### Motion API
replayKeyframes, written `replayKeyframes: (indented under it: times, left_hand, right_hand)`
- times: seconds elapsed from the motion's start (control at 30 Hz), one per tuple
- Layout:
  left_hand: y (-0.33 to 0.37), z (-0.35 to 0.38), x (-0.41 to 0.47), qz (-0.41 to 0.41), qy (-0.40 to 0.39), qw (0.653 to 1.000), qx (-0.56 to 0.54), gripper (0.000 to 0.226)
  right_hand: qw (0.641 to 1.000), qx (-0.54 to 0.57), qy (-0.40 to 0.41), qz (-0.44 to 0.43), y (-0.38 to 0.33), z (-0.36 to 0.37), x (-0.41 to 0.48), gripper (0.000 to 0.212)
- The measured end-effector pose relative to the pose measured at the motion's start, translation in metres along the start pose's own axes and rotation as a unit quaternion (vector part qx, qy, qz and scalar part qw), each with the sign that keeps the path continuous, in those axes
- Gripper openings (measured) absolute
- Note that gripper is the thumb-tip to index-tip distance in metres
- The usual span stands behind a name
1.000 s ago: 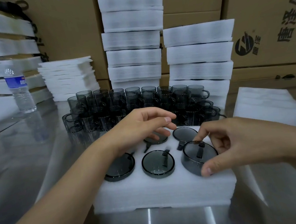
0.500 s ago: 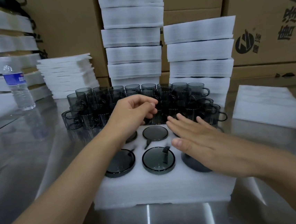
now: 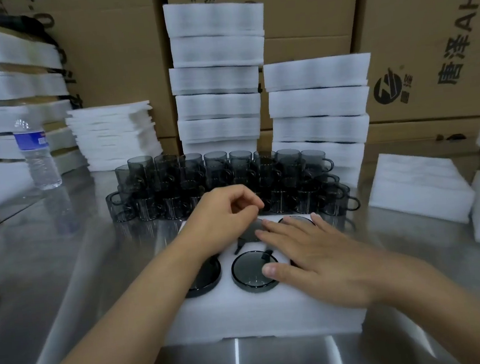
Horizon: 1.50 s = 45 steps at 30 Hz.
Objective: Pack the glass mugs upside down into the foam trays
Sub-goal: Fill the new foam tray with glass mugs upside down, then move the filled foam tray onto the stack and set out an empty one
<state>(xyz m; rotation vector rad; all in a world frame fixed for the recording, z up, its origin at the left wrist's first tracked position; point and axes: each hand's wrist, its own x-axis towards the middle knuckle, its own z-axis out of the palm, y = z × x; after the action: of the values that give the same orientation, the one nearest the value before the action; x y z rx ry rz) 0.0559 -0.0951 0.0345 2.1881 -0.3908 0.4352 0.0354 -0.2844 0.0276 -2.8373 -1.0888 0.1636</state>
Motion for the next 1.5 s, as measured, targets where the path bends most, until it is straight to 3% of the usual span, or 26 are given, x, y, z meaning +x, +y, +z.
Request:
replayKeyframes:
  times: [0.07, 0.17, 0.23, 0.3, 0.37, 0.43, 0.5, 0.67, 0.77, 0.93, 1.13, 1.37, 1.5]
  left_hand:
    - [0.006, -0.008, -0.010, 0.002, 0.014, 1.000, 0.011, 0.023]
    - [0.009, -0.025, -0.032, -0.010, 0.025, 0.997, 0.072, 0.022]
    - [0.007, -0.040, -0.056, -0.031, 0.005, 0.994, 0.103, 0.008]
    - [0.003, -0.054, -0.083, -0.030, -0.036, 0.993, 0.113, 0.026]
    - [-0.001, -0.060, -0.104, 0.022, -0.085, 0.982, 0.169, 0.049]
    - [-0.001, -0.062, -0.115, 0.118, -0.085, 0.949, 0.280, 0.057]
    - [0.002, -0.063, -0.117, 0.182, -0.077, 0.918, 0.345, 0.060]
    - [0.012, -0.075, -0.095, 0.257, -0.045, 0.900, 0.350, 0.053]
    - [0.033, -0.086, -0.056, 0.297, 0.010, 0.887, 0.354, 0.042]
    - [0.085, -0.089, 0.060, 0.274, 0.026, 0.904, 0.327, 0.056]
    - [0.130, -0.093, 0.220, 0.284, 0.056, 0.877, 0.383, 0.051]
    - [0.124, -0.063, 0.333, 0.250, 0.039, 0.878, 0.406, 0.045]
    - [0.105, -0.058, 0.370, 0.206, 0.023, 0.892, 0.401, 0.045]
  right_hand:
    - [0.999, -0.020, 0.046, 0.005, -0.004, 0.001, -0.007, 0.082]
    - [0.982, -0.070, 0.176, 0.001, -0.008, 0.004, -0.027, 0.082]
    - [0.959, -0.109, 0.260, -0.023, -0.008, 0.010, -0.044, 0.069]
    - [0.936, -0.146, 0.317, -0.050, -0.004, 0.021, -0.055, 0.052]
    - [0.920, -0.184, 0.341, -0.058, -0.002, 0.031, -0.059, 0.047]
    - [0.912, -0.214, 0.345, -0.052, -0.002, 0.032, -0.057, 0.043]
    - [0.909, -0.222, 0.349, -0.044, -0.004, 0.026, -0.056, 0.039]
    - [0.892, -0.216, 0.396, -0.026, 0.004, -0.003, -0.063, 0.048]
    - [0.877, -0.210, 0.432, 0.007, 0.016, -0.044, -0.069, 0.055]
    - [0.837, -0.250, 0.469, 0.130, 0.053, -0.141, -0.060, 0.044]
    - [0.787, -0.251, 0.496, 0.268, 0.112, -0.232, -0.006, 0.041]
    - [0.810, -0.176, 0.436, 0.351, 0.186, -0.279, 0.062, 0.040]
    - [0.824, -0.154, 0.424, 0.342, 0.214, -0.288, 0.104, 0.032]
